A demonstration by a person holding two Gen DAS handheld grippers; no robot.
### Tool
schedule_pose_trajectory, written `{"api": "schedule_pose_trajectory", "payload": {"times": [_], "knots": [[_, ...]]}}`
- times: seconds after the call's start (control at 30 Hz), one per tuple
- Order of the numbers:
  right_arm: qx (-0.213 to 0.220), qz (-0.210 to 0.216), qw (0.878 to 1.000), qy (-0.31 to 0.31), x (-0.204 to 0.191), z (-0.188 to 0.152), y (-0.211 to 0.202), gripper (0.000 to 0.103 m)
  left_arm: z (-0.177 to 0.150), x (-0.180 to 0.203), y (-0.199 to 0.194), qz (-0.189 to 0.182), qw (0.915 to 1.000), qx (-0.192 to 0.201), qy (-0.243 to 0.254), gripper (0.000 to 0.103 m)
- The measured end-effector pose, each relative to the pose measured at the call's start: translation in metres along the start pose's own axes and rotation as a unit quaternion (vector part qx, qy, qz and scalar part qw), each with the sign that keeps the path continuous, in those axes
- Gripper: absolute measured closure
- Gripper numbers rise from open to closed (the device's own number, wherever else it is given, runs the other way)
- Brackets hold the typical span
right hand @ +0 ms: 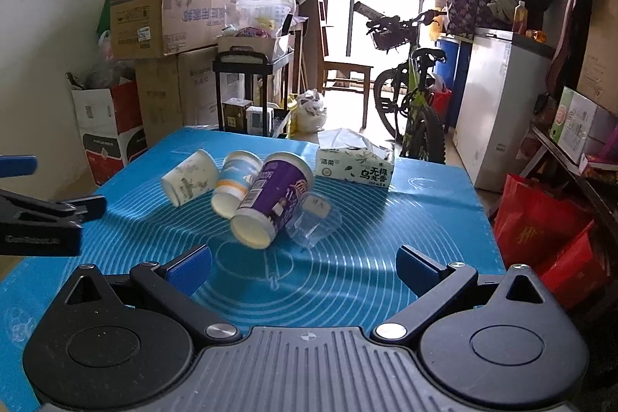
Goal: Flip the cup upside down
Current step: 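Move the right tool toward the white landscape-print paper cup lying on its side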
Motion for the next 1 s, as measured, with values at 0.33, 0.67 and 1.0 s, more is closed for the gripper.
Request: {"api": "schedule_pose_trajectory", "payload": {"times": [0.33, 0.67, 1.0], "knots": [[-0.029, -0.005, 1.0, 0.001, 0.018, 0.004, 0.07, 0.0, 0.013, -0.015, 0.104, 0.011, 0.9988, -0.045, 0.015, 0.001], [-0.045, 0.006, 0.999, 0.005, 0.022, -0.017, 0.094, 0.0, 0.012, -0.021, 0.176, 0.004, 0.994, -0.103, 0.036, 0.001], [-0.046, 0.012, 0.999, 0.013, 0.028, -0.029, 0.092, 0.0, 0.011, -0.015, 0.191, -0.025, 0.9928, -0.113, 0.031, 0.039]]}}
Point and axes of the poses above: each gripper's, at about its wrist camera, not at the fingertips, and y roughly the way its jaws point, x to its right, z to its top, the point moved 5 cm from there along y, roughly the way its jaws point, and after that the axes turned 2 degrees about -z, right-handed, at the moved point
